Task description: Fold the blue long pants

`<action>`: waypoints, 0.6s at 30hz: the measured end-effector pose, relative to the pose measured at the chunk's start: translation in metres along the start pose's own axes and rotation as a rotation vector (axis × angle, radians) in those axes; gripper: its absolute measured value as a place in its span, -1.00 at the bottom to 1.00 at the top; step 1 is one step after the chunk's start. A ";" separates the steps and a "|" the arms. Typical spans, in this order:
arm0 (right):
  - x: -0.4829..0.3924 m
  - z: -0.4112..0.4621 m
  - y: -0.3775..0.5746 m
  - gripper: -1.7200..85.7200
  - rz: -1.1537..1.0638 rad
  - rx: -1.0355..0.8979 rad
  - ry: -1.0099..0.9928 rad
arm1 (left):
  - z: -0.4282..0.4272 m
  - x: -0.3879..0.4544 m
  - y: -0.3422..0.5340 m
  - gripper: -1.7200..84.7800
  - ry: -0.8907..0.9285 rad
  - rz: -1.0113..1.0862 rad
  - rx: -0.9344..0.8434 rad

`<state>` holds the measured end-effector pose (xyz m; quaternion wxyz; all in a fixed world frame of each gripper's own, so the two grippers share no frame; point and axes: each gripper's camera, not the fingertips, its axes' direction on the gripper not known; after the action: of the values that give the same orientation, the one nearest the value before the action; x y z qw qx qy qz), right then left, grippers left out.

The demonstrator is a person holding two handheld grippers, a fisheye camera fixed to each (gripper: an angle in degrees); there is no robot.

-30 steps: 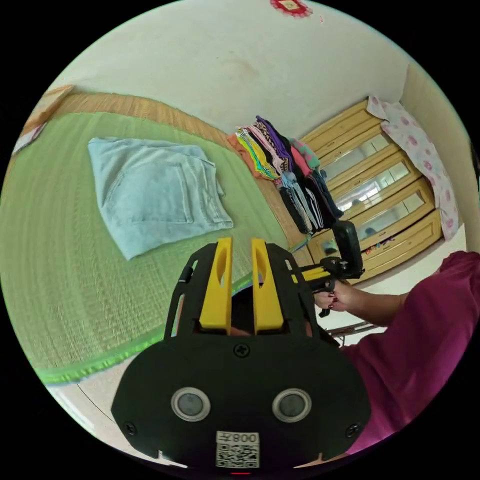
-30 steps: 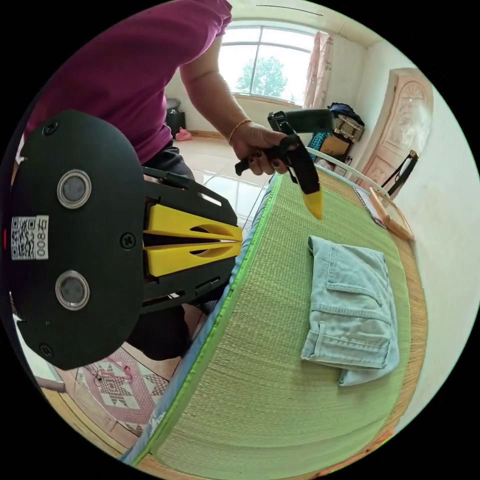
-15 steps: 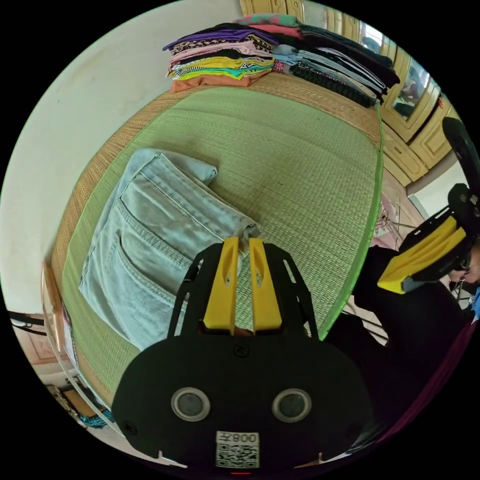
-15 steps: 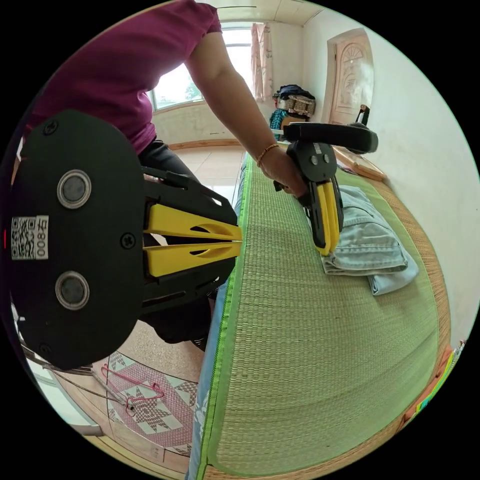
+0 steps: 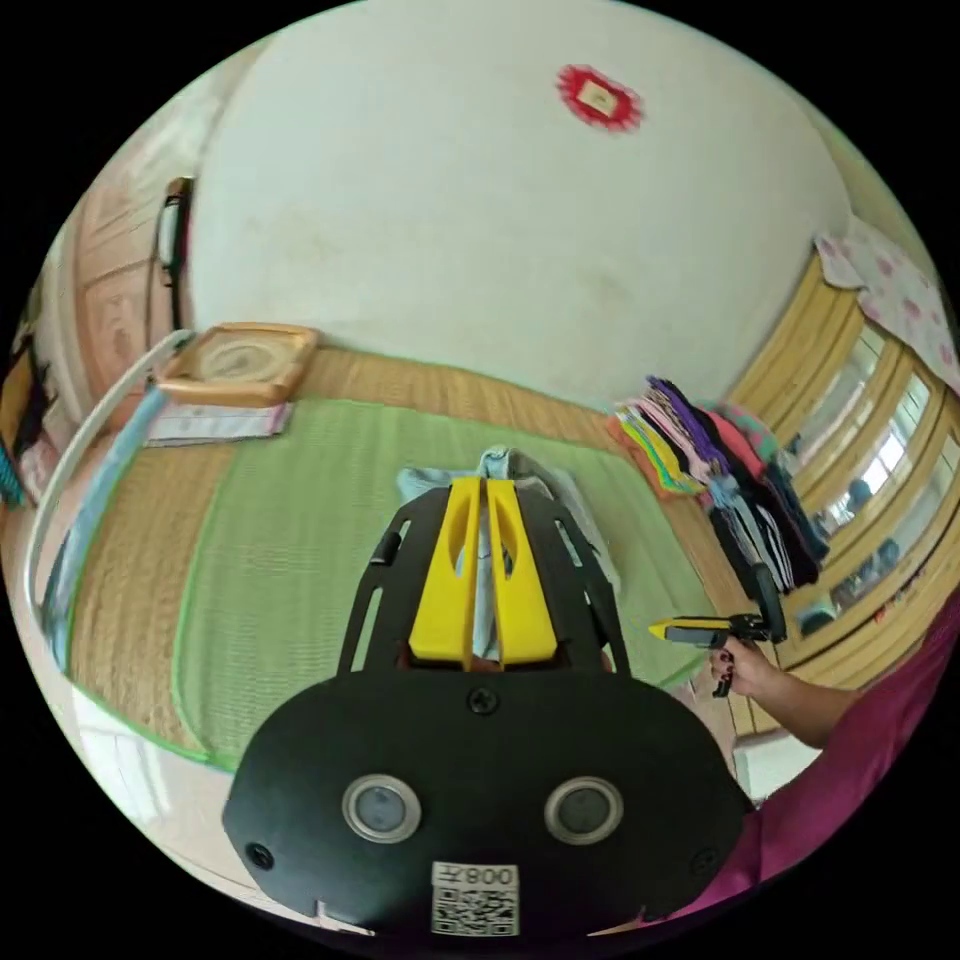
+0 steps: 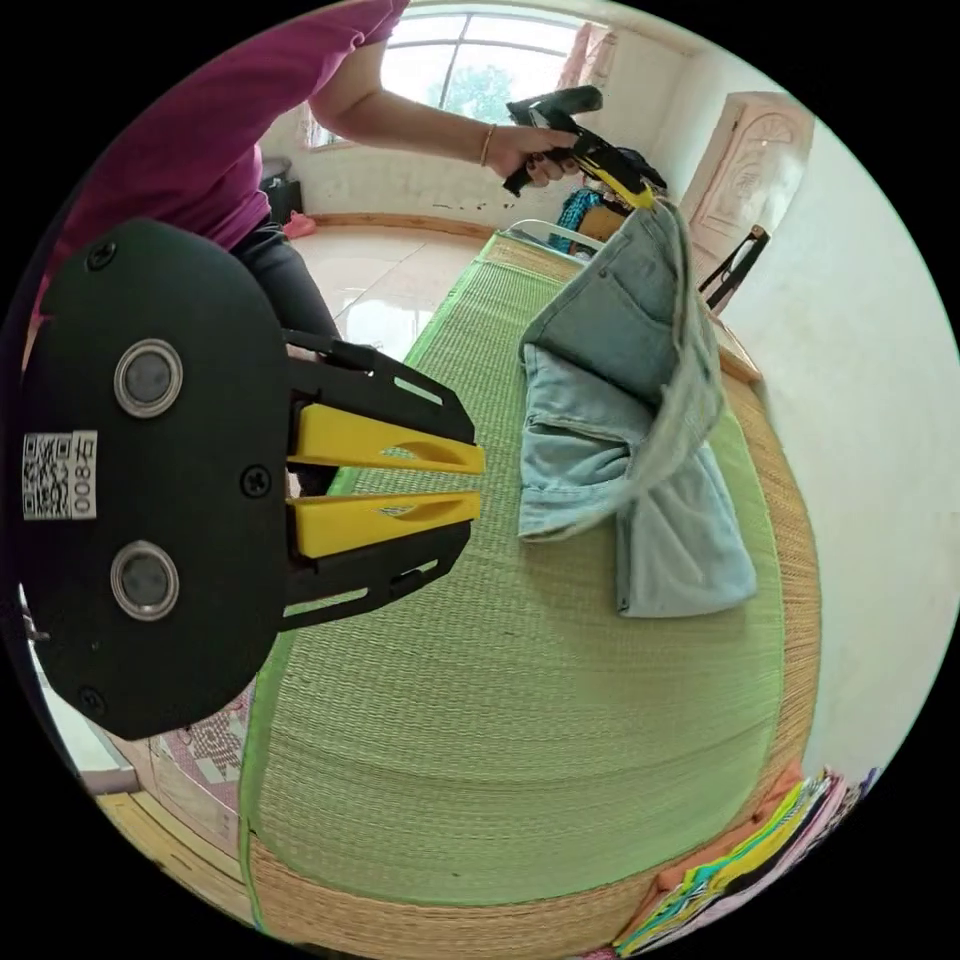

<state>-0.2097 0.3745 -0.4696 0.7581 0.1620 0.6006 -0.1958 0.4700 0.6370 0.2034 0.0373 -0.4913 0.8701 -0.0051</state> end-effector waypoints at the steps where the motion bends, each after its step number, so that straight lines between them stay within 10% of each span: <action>1: -0.015 0.004 -0.012 -0.85 -0.038 0.011 0.023 | -0.009 -0.020 0.008 -0.94 -0.040 -0.037 0.009; 5: -0.055 0.022 -0.045 -0.82 -0.123 0.037 0.084 | -0.031 -0.154 0.101 -0.94 -0.298 -0.430 -0.102; 18: -0.191 0.120 -0.132 -0.73 -0.396 -0.042 0.213 | 0.135 -0.114 0.274 -0.77 0.339 -0.436 -0.499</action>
<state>-0.2119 0.2218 -0.2574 0.6404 0.0450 0.7012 -0.3102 0.3044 0.8802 0.0629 -0.2303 -0.6511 0.7135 0.1178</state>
